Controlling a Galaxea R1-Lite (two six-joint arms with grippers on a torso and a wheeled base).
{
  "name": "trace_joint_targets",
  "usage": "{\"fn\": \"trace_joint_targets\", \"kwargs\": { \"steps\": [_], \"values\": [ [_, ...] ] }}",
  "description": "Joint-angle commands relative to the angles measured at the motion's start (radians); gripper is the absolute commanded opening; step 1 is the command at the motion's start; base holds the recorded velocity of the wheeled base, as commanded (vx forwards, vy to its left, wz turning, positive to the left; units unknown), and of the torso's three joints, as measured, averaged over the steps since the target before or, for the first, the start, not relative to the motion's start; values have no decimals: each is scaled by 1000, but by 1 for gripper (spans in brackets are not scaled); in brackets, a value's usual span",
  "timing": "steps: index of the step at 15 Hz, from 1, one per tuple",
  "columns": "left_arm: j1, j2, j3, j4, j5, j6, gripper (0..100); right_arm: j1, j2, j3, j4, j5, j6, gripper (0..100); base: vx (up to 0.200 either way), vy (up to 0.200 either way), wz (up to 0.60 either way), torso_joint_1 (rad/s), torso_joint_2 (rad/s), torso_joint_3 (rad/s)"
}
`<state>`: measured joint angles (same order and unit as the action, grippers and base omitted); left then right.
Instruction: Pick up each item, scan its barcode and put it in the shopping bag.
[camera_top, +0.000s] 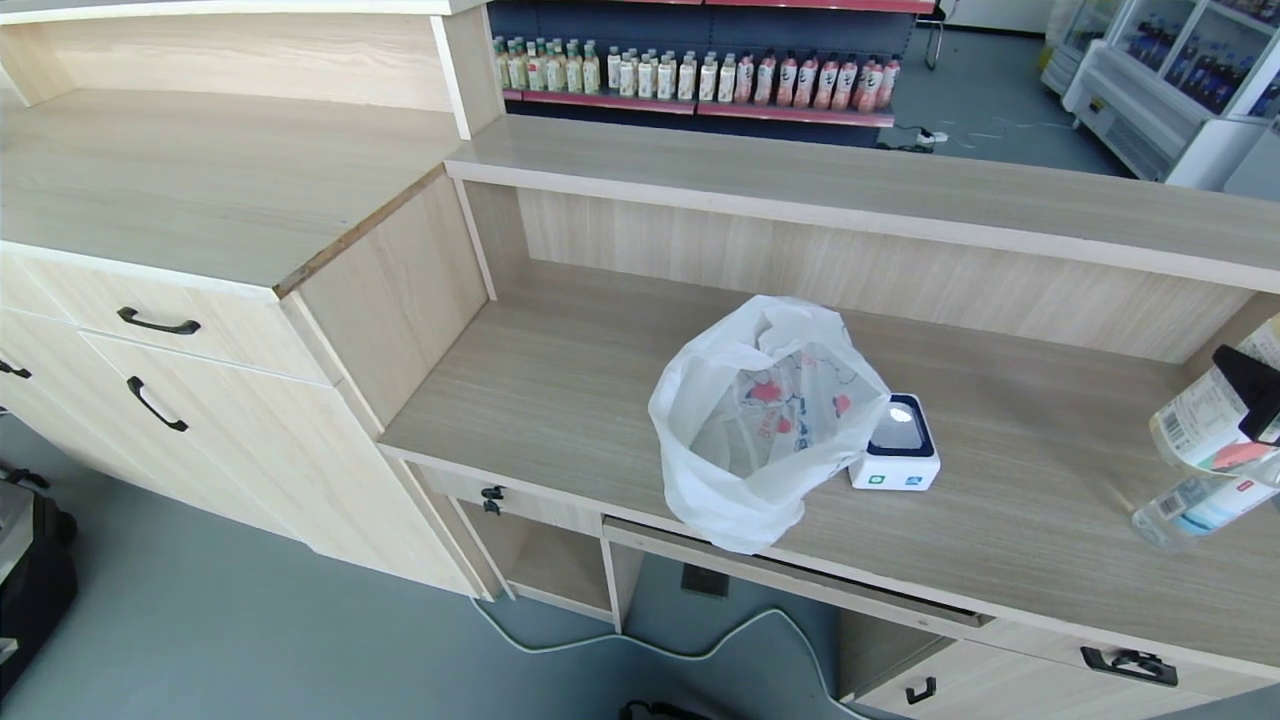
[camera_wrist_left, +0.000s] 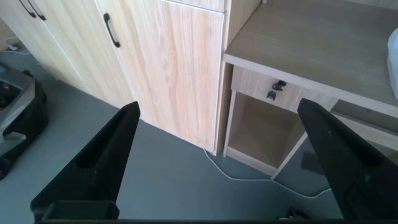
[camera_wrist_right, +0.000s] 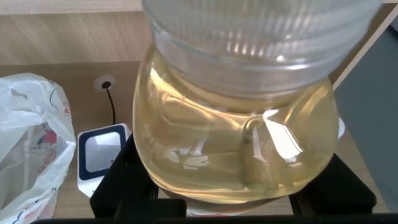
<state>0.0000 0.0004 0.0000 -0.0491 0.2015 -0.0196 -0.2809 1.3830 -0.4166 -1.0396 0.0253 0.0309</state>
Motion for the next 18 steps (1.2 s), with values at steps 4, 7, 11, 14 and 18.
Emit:
{"fn": "trace_joint_targets", "kwargs": {
  "steps": [4, 7, 11, 14, 18],
  "values": [
    [0, 0, 0, -1, 1, 3, 100, 8, 2, 32, 0, 7, -6, 0, 0, 200, 0, 5, 5, 2],
    [0, 0, 0, -1, 1, 0, 100, 9, 18, 18, 3, 8, -9, 0, 0, 133, 0, -2, 2, -2],
    [0, 0, 0, -1, 4, -13, 100, 52, 96, -105, -2, 10, -9, 0, 0, 0, 0, 0, 0, 0],
    [0, 0, 0, -1, 4, -13, 100, 170, 197, -197, -5, 8, -51, 0, 0, 0, 0, 0, 0, 0],
    [0, 0, 0, -1, 4, -13, 100, 384, 418, -330, -162, 5, -52, 0, 0, 0, 0, 0, 0, 0]
  ]
}}
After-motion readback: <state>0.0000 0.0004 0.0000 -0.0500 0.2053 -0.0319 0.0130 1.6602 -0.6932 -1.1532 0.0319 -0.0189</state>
